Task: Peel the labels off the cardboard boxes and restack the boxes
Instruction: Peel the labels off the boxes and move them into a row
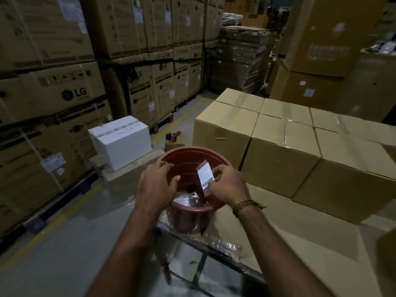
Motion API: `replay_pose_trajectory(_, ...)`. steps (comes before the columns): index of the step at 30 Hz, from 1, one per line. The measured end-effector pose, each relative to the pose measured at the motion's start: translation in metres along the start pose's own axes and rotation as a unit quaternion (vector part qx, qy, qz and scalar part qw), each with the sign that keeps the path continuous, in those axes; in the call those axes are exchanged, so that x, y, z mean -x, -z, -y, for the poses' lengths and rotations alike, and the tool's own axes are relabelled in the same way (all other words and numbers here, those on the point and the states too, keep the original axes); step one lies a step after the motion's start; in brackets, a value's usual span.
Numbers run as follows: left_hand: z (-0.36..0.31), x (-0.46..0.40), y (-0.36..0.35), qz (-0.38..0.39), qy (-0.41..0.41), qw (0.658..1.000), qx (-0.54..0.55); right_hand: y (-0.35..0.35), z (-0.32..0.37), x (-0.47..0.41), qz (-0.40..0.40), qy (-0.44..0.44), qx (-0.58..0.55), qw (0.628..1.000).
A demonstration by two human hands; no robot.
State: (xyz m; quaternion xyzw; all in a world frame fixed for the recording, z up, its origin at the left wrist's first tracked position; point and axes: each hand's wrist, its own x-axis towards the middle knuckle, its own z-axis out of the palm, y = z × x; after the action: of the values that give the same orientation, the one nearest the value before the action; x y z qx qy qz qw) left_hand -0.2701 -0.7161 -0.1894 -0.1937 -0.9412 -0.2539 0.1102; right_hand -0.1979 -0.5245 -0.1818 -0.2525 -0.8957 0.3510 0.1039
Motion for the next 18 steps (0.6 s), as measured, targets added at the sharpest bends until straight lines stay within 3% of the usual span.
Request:
replay_pose_trajectory(7, 0.007, -0.002, -0.003, 0.003, 0.013, 0.999, 0.03, -0.019, 0.02, -0.019, 0.082, 0.008, 0.094, 0.992)
replay_pose_trajectory(9, 0.01, -0.005, -0.003, 0.005, 0.009, 0.999, 0.035, -0.027, 0.024, -0.026, 0.082, 0.016, 0.21, 0.974)
replay_pose_trajectory(11, 0.011, -0.007, -0.003, 0.006, 0.009, 0.999, 0.038, -0.03, 0.023, -0.034, 0.031, 0.02, 0.295, 0.955)
replay_pose_trajectory(18, 0.006, -0.011, -0.004, 0.002, 0.009, 1.0, 0.024, -0.011, 0.018, -0.048, -0.036, 0.01, 0.18, 0.983)
